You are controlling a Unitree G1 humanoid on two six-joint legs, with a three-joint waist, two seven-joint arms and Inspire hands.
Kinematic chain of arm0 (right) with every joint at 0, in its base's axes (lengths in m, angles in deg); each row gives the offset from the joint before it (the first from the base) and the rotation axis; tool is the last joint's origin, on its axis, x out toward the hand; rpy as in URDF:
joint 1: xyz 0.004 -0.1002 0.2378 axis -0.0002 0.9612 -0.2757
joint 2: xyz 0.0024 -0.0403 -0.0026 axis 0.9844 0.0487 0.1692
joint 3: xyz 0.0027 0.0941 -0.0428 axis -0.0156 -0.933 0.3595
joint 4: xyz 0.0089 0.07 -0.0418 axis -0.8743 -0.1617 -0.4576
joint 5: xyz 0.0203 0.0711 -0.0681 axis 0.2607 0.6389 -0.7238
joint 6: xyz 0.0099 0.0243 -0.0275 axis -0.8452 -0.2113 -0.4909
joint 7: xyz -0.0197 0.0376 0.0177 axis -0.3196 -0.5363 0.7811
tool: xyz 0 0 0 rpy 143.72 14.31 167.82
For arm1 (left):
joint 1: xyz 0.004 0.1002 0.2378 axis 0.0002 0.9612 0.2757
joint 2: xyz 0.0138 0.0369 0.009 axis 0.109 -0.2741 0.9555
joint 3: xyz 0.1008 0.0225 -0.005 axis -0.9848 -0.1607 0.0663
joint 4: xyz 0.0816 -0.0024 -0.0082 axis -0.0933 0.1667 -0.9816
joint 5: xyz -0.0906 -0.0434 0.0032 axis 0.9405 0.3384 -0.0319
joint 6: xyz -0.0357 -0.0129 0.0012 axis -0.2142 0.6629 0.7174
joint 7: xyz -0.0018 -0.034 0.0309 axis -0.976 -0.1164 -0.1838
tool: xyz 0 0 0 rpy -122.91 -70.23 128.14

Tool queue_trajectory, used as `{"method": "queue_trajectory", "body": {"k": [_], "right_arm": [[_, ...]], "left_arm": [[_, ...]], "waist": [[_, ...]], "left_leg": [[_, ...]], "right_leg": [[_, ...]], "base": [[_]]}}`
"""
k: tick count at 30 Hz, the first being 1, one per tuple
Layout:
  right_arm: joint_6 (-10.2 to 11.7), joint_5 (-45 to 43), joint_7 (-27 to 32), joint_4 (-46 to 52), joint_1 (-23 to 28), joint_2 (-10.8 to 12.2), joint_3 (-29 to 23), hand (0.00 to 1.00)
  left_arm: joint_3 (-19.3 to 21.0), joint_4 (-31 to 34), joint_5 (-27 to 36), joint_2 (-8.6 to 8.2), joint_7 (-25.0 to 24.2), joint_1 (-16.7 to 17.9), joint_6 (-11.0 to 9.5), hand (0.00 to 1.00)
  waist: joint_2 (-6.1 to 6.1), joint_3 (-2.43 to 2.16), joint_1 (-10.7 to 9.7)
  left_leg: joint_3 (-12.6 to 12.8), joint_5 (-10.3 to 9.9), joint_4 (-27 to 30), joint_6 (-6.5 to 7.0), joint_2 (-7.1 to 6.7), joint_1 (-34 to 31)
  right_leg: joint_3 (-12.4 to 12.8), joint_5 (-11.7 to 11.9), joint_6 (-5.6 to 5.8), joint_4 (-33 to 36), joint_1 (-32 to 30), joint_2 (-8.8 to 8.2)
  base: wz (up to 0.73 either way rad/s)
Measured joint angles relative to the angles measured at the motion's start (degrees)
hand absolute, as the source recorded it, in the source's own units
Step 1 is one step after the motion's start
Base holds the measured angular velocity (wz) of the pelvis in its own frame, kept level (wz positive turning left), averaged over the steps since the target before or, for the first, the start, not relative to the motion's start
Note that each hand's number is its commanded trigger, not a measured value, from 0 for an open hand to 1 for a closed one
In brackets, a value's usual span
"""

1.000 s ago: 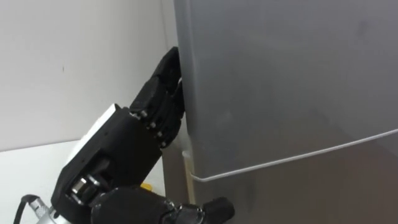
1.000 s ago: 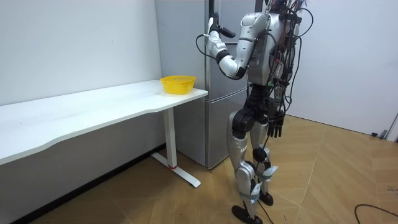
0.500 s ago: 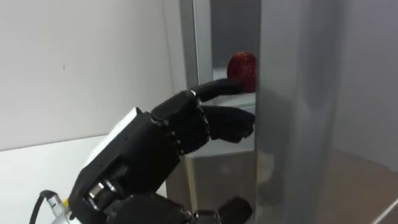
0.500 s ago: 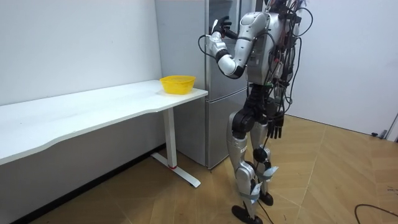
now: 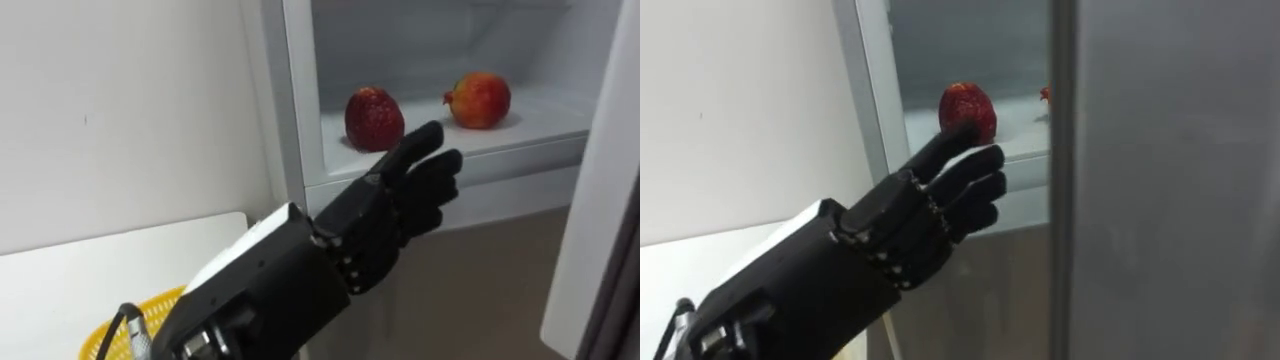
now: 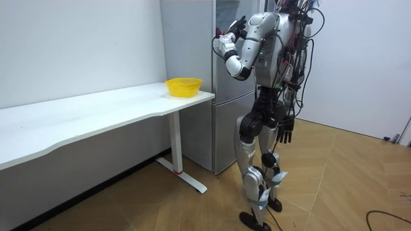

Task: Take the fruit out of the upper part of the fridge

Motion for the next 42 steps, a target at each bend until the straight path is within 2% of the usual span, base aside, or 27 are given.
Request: {"method": "queue_trajectory", "body": {"k": [6, 13, 19, 24, 26, 30, 33, 36, 38, 42], "right_arm": [[0.2, 0.1, -0.2, 0.0, 0.0, 0.0, 0.2, 0.00], [0.3, 0.1, -0.2, 0.0, 0.0, 0.0, 0.5, 0.00], [0.2, 0.1, -0.1, 0.0, -0.2, 0.0, 0.5, 0.00], [0.3, 0.4, 0.2, 0.0, 0.1, -0.1, 0.5, 0.00], [0.2, 0.7, 0.2, -0.1, 0.3, -0.2, 0.5, 0.00], [-0.2, 3.0, 0.8, -0.6, 0.3, -0.5, 0.5, 0.00], [-0.2, 4.2, 1.4, -1.0, 0.3, -0.8, 0.5, 0.00], [-0.2, 5.3, 1.4, -1.5, 0.4, -1.4, 0.5, 0.00], [-0.2, 5.5, 1.3, -1.9, 0.3, -1.7, 0.4, 0.00], [-0.3, 7.3, 0.1, -2.5, 0.1, -1.8, 0.4, 0.00]], "left_arm": [[-0.4, 0.0, 4.1, 0.45, -0.5, -0.1, 0.0, 0.00], [-1.2, 0.0, 4.7, 0.61, -0.5, -0.7, 0.0, 0.00], [-2.6, 0.0, 6.2, 0.60, -0.4, -2.3, -0.1, 0.00], [-3.7, 0.0, 6.2, 0.61, 0.5, -6.0, -0.1, 0.00], [-4.7, 0.0, 6.2, 0.63, 1.0, -7.0, -0.1, 0.00], [-8.0, 0.0, 6.2, 1.17, 1.8, -7.1, 0.0, 0.00], [-8.3, -0.5, 6.2, 1.40, 2.7, -7.1, 0.0, 0.00], [-8.9, -1.6, 6.2, 1.30, 2.8, -7.4, 0.0, 0.00], [-9.2, -2.9, 6.1, 1.14, 2.8, -8.4, 0.0, 0.00], [-11.6, -4.5, 6.6, 1.21, 3.8, -11.2, 0.0, 0.00]], "waist": [[-0.26, 0.16, -0.5], [-0.31, 0.20, -0.9], [-0.34, 0.21, -1.1], [-0.50, 0.28, -1.5], [-0.47, 0.26, -1.6], [-0.12, 0.03, -3.4], [0.46, -0.15, -5.4], [1.21, 0.08, -7.2], [1.63, 0.28, -7.7], [1.80, 0.33, -10.2]], "left_leg": [[0.7, 0.0, 0.0, 0.00, 0.09, 0.2], [1.1, 0.0, 0.0, 0.00, 0.11, 0.3], [1.9, 0.0, 0.0, 0.00, 0.12, 0.4], [3.1, 0.0, 0.0, 0.00, 0.12, 0.5], [4.3, 0.0, 0.0, 0.00, 0.21, 0.5], [5.8, 0.0, 0.0, -0.01, 0.48, 0.5], [6.3, 0.0, 0.0, -0.02, 0.73, 0.5], [7.7, 0.0, 0.0, -0.02, 0.88, 0.9], [7.8, 0.0, 0.0, -0.02, 0.86, 1.3], [7.9, 0.0, -0.1, -0.02, 0.82, 1.4]], "right_leg": [[0.7, 0.0, -0.04, 0.0, 0.0, 0.04], [0.9, 0.0, -0.04, 0.0, -0.1, 0.05], [1.5, 0.0, -0.04, 0.0, -0.2, 0.10], [2.2, 0.0, -0.03, 0.1, -0.4, 0.23], [2.4, 0.1, -0.03, 0.2, -0.7, 0.22], [4.0, 0.6, -0.10, 0.0, -1.2, 0.91], [5.2, 0.9, -0.22, 0.0, -1.2, 0.97], [6.0, 1.0, -0.29, 0.0, -1.3, 1.11], [6.4, 1.0, -0.30, 0.0, -1.4, 1.23], [7.1, 1.0, -0.27, 0.0, -1.7, 1.36]], "base": [[-0.05], [-0.02], [-0.05], [-0.09], [-0.14], [-0.20], [-0.18], [-0.15], [-0.19], [-0.05]]}}
